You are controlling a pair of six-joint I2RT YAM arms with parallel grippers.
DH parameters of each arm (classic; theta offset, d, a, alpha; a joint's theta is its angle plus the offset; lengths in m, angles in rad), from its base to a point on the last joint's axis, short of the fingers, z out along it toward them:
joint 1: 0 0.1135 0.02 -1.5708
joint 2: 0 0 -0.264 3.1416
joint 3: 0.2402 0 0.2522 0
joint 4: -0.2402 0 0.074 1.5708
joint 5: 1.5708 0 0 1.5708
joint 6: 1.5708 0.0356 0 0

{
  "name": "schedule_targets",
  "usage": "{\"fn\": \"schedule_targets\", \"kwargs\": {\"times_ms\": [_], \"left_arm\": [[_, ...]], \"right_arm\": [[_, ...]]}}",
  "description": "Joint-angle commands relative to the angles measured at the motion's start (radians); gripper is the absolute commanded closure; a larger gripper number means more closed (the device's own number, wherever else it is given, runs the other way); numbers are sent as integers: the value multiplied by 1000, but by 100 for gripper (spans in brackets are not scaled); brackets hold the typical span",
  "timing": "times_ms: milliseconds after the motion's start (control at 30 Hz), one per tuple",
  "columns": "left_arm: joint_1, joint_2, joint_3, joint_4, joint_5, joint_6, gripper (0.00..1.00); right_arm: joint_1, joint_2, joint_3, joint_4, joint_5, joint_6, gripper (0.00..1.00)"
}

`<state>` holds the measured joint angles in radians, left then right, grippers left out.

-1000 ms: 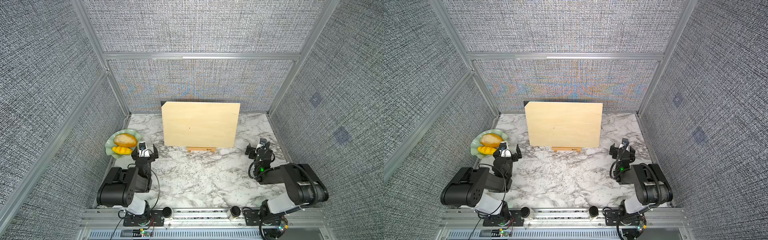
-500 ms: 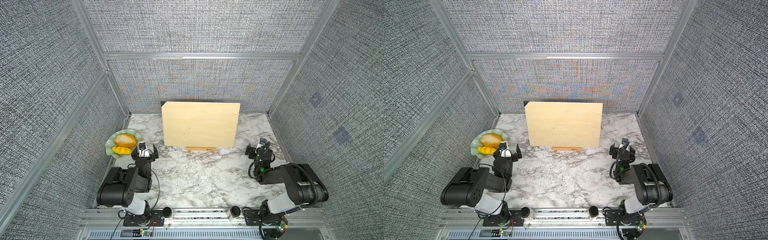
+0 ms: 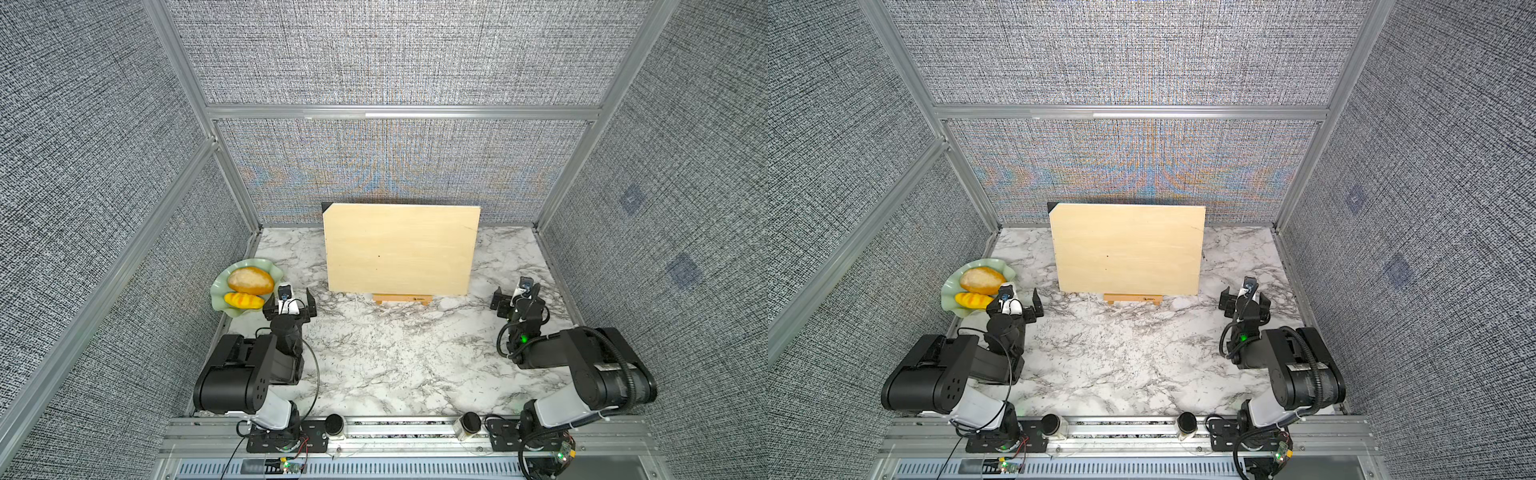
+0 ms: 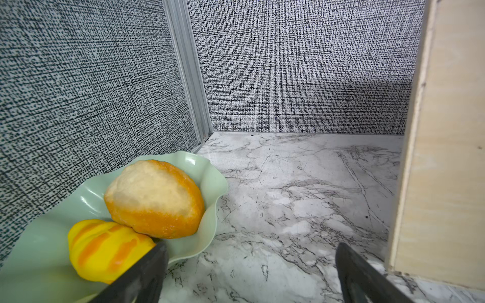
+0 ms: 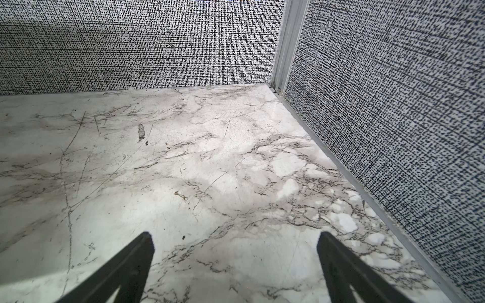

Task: Disassemble the easel
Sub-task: Pick up the drawing board from the easel.

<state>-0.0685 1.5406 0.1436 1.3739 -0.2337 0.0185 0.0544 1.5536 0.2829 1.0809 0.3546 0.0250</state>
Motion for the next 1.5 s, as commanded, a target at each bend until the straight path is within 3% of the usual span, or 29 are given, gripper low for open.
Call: {"fn": "schedule_targets", "kwargs": {"times_ms": [0, 367, 600, 667, 767, 867, 1000, 1067, 1100, 1300, 1467], "left_arm": [[1, 0, 3, 30, 2, -2, 1], [2, 0, 4, 29, 2, -3, 2], [2, -2, 1, 31, 2, -5, 23], [2, -2, 0, 32, 3, -4, 24], [2, -3, -2, 34, 4, -5, 29], [1, -43, -10, 17, 14, -1, 39], [2, -160, 6, -108, 15, -2, 54], [1, -230, 24, -194, -21, -10, 70], [2, -273, 42, -258, -33, -18, 73], [2, -461, 200, -631, -16, -47, 69], [2, -492, 341, -854, 77, -103, 67]], "right_arm": [[0, 1, 4, 30, 6, -1, 1], [-5, 0, 10, 18, -9, 3, 1], [-11, -2, 10, 13, -19, 6, 2], [-10, -2, 9, 14, -19, 6, 6], [-10, -3, 6, 23, -12, 6, 20], [-10, -26, -12, 34, 20, 20, 32], [-12, -56, -58, 95, 1, 13, 35], [-12, -81, -60, 72, -4, 12, 35], [-13, -95, -52, 44, -10, 11, 36], [-16, -216, -13, -129, -37, 9, 35], [-35, -377, 87, -462, -145, 89, 32]]}}
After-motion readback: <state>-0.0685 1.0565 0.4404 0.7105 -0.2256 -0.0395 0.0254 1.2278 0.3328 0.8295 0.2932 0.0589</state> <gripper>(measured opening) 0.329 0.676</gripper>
